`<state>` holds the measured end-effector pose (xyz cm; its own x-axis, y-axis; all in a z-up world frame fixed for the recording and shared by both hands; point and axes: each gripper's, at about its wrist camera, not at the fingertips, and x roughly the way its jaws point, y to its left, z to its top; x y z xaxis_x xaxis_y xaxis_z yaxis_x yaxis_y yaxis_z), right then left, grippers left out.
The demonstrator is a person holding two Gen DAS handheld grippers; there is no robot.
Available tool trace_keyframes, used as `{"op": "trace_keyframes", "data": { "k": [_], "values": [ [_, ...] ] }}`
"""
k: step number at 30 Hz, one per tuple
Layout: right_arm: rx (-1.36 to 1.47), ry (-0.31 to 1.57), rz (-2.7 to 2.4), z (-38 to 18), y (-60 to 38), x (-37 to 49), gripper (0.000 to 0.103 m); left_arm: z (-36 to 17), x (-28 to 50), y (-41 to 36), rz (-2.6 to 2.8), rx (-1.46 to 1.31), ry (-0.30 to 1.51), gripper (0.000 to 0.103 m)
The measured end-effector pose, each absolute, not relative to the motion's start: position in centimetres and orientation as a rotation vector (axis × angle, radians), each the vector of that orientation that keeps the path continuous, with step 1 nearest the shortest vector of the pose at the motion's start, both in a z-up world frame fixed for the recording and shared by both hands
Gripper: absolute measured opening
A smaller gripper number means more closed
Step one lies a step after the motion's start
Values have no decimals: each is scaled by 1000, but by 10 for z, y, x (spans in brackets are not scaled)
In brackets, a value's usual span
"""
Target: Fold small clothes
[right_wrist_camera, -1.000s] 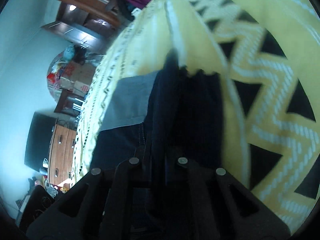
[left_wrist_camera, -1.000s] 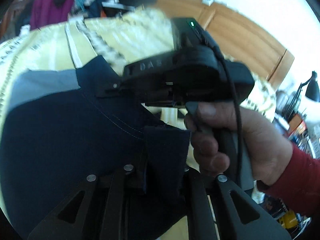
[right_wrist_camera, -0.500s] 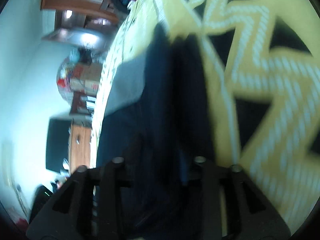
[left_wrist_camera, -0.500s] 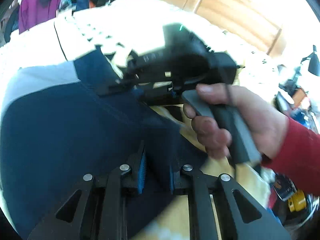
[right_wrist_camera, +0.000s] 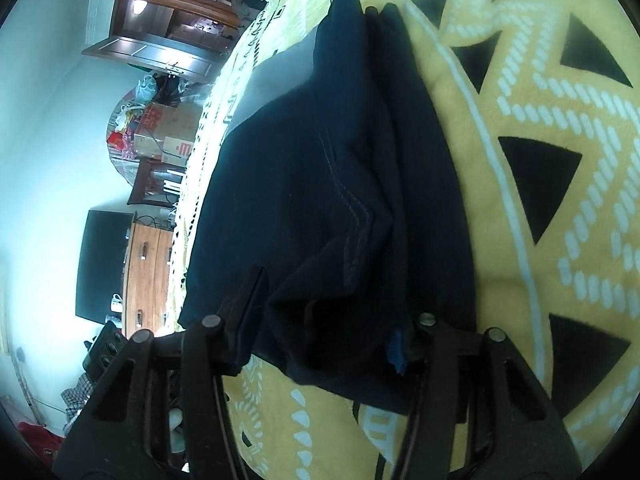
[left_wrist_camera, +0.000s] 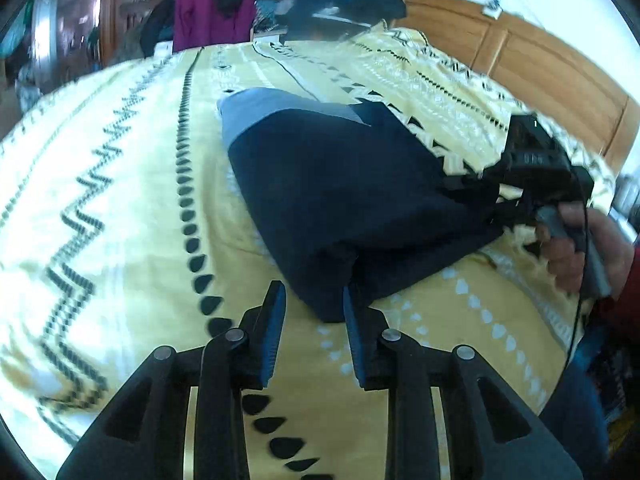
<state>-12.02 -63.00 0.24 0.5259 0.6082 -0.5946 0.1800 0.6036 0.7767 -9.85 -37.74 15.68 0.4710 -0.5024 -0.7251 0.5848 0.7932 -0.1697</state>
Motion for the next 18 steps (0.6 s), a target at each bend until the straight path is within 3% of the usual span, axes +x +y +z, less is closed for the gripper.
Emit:
{"op": "trace_keyframes", "data": {
  "k": [2, 4, 7, 10, 13, 15, 18],
  "values": [
    [921, 1013, 297, 4, -628, -119, 12, 153, -98, -384, -661, 112, 847, 44],
    [947, 986, 281, 5, -631, -124, 3, 144, -89, -389, -639, 112, 860, 44],
    [977, 915, 271, 13, -640, -137, 2, 136, -79, -408, -604, 201, 828, 42],
    [982, 862, 253, 22, -650, -151, 2, 148, -92, -415, -601, 420, 718, 19],
    [996, 872, 230, 15, -654, -151, 2, 155, -119, -421, -651, 643, 636, 18],
    [1021, 888, 212, 3, -658, -153, 2, 135, -126, -428, -728, 775, 682, 17],
    [1057, 904, 232, -12, -659, -155, 2, 126, -127, -419, -775, 776, 710, 18]
  ]
}}
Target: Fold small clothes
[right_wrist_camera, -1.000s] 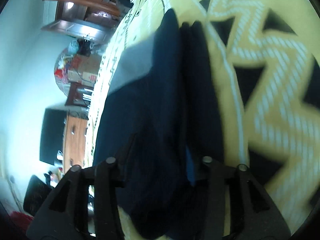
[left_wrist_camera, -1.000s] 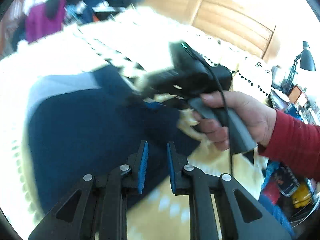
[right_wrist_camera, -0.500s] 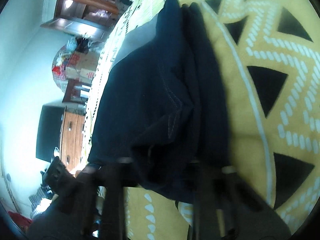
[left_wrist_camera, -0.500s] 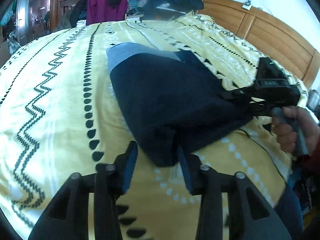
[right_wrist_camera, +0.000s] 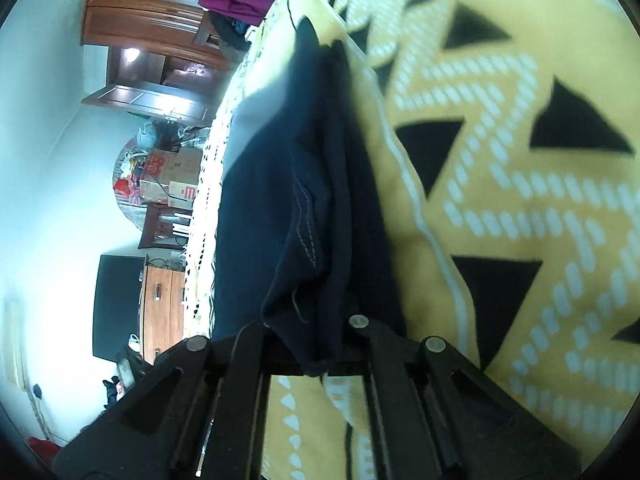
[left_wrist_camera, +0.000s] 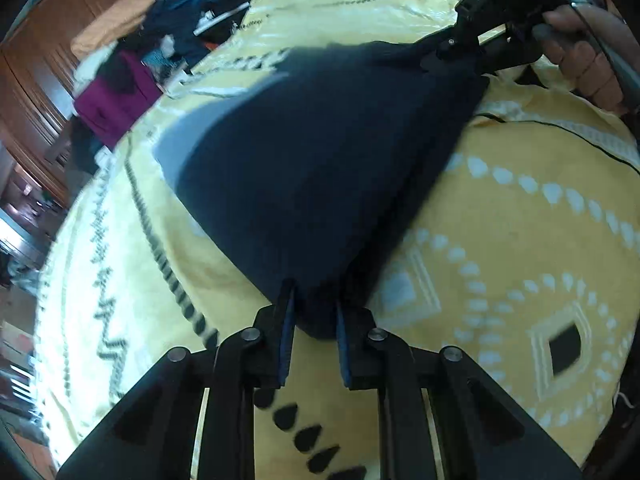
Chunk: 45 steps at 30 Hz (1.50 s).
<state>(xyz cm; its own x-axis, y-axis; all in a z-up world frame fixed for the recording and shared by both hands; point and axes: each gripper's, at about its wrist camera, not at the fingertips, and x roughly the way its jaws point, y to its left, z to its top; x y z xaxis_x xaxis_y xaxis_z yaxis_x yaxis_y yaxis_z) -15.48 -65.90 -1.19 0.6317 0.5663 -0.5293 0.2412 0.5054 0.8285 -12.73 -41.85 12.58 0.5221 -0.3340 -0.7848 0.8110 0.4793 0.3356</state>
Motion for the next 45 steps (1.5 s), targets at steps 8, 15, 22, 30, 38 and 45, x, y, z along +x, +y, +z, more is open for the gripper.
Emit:
{"op": "trace_keyframes", "data": {
  "k": [8, 15, 22, 30, 38, 45],
  "values": [
    [1038, 882, 251, -26, -657, -153, 1, 206, -124, -379, -798, 370, 611, 18],
    [1031, 859, 238, -25, -659, -164, 1, 112, -118, -435, -831, 667, 654, 17],
    [586, 902, 53, 44, -630, -178, 46, 137, -130, -403, -824, 551, 708, 29],
    [577, 697, 181, 80, -546, -163, 39, 186, -103, -366, -696, 163, 647, 29],
    [716, 822, 291, 7, -541, -127, 0, 137, -82, -382, -693, 97, 799, 29],
    [775, 778, 163, 11, -610, -162, 0, 127, -92, -399, -723, 217, 780, 34]
  ]
}}
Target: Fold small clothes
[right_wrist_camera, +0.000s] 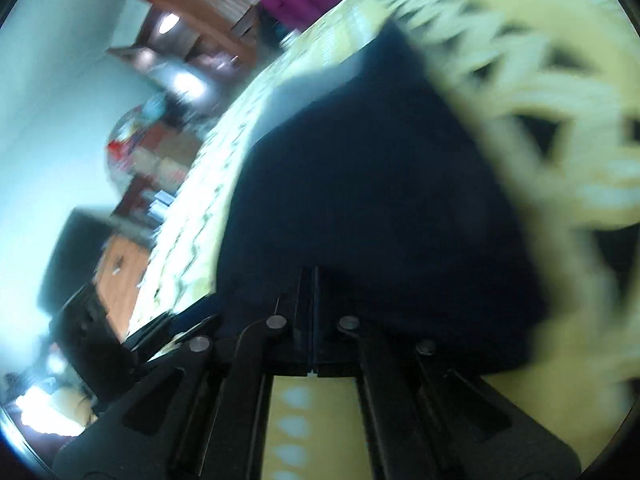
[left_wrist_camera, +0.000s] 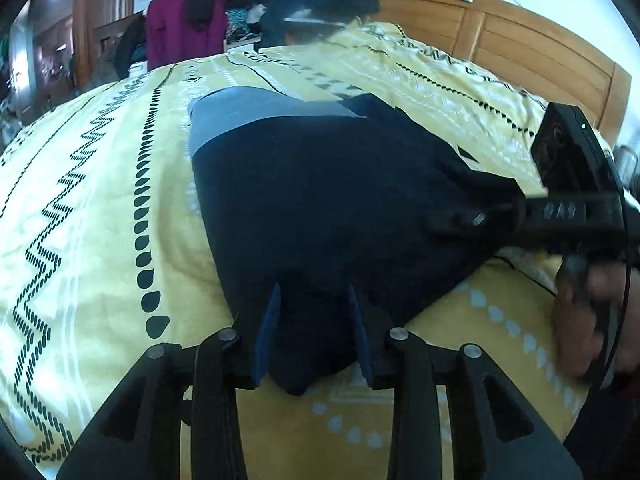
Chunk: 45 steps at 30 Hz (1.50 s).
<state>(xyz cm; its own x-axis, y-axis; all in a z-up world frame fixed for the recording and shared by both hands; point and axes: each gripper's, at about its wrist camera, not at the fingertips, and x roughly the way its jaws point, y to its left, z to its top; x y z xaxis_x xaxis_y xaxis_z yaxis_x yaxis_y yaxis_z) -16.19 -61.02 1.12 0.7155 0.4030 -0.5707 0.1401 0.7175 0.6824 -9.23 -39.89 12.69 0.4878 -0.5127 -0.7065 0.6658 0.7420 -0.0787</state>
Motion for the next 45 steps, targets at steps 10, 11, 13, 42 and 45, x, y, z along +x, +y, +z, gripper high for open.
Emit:
{"op": "trace_keyframes", "data": {
  "k": [10, 11, 13, 42, 45],
  "values": [
    [638, 783, -1, 47, -636, -207, 43, 134, -91, -392, -716, 199, 819, 50],
    [562, 775, -15, 57, -624, -214, 68, 137, -93, -386, -708, 197, 821, 56],
    [401, 768, -36, 72, -596, -229, 83, 142, -98, -374, -694, 193, 821, 63],
    [161, 1075, -180, 15, -548, -225, 103, 104, -86, -330, -285, 202, 1071, 103],
    [167, 1077, -178, 14, -549, -224, 103, 102, -80, -327, -290, 176, 1038, 103]
  ]
}}
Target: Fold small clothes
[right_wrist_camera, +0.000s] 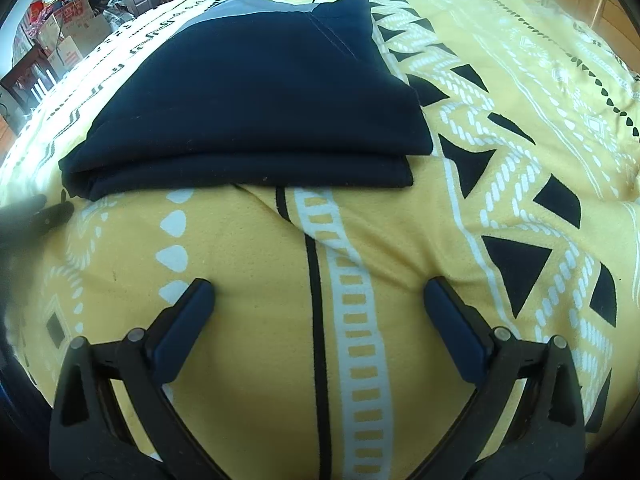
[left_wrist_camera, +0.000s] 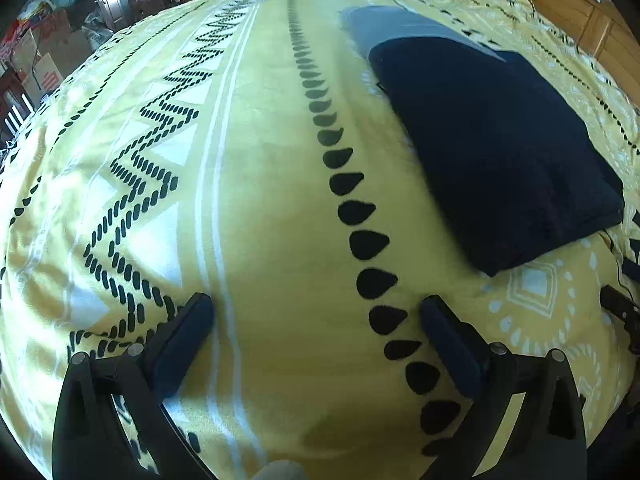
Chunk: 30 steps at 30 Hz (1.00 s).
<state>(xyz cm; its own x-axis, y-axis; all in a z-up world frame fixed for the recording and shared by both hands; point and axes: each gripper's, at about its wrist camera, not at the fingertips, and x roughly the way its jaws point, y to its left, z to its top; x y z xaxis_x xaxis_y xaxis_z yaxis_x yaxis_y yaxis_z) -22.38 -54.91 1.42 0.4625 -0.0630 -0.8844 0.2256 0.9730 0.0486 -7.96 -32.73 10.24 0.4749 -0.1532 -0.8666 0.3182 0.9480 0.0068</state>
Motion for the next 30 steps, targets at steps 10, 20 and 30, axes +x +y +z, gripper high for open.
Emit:
{"op": "trace_keyframes", "data": {
  "k": [10, 20, 30],
  "values": [
    [164, 1073, -174, 14, -549, -224, 103, 98, -84, -325, -312, 163, 966, 103],
    [167, 1070, -170, 14, -548, -224, 103, 96, -84, -325, -313, 163, 953, 103],
    [165, 1072, -171, 13, -549, -223, 103, 95, -84, -325, -314, 162, 947, 103]
  ]
}}
